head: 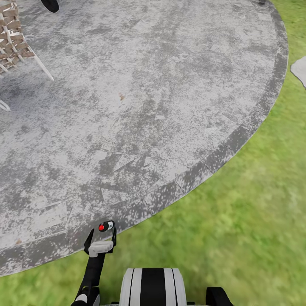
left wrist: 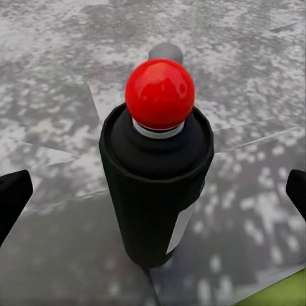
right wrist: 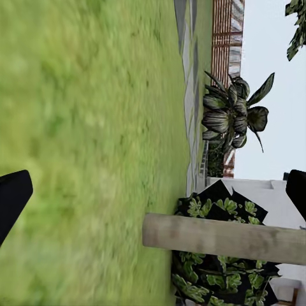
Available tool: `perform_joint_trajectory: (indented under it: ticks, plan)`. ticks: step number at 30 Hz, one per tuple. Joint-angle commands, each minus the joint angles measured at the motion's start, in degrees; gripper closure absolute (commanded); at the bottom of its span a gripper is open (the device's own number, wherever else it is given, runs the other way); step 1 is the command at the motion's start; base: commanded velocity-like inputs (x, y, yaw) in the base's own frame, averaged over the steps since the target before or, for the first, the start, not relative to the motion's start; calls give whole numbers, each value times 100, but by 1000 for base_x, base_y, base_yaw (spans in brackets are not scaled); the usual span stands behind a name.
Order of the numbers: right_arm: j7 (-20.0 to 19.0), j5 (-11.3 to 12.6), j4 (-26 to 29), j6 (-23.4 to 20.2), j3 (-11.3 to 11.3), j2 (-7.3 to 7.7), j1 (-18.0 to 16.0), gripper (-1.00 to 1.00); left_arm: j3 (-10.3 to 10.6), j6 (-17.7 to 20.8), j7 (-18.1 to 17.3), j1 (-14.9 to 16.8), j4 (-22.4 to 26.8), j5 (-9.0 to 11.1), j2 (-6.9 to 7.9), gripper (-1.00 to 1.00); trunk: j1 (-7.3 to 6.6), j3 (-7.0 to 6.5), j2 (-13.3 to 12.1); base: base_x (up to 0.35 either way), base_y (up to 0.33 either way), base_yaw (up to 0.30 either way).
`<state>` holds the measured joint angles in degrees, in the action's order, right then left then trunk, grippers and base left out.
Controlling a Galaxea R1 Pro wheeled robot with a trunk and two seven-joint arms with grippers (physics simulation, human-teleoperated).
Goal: In the garden, pick up the pesticide atomizer on the floor and spray pesticide onto both trees until each tree trunk is fully covered.
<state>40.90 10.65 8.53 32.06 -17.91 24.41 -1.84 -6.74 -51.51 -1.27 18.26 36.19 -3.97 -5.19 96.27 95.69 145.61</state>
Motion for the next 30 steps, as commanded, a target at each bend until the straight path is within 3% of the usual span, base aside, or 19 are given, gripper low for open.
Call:
perform_joint_trajectory:
  ticks: [1, 30]
  plan:
    - [6, 60, 0, 20, 42, 2, -1, -100, -40, -17, -13, 2, -2, -42, -8, -100, -1, 3, 1, 0, 0, 0]
    - [6, 60, 0, 20, 42, 2, -1, -100, -38, -17, -13, 2, -10, -42, -4, -100, -1, 3, 1, 28, 0, 0]
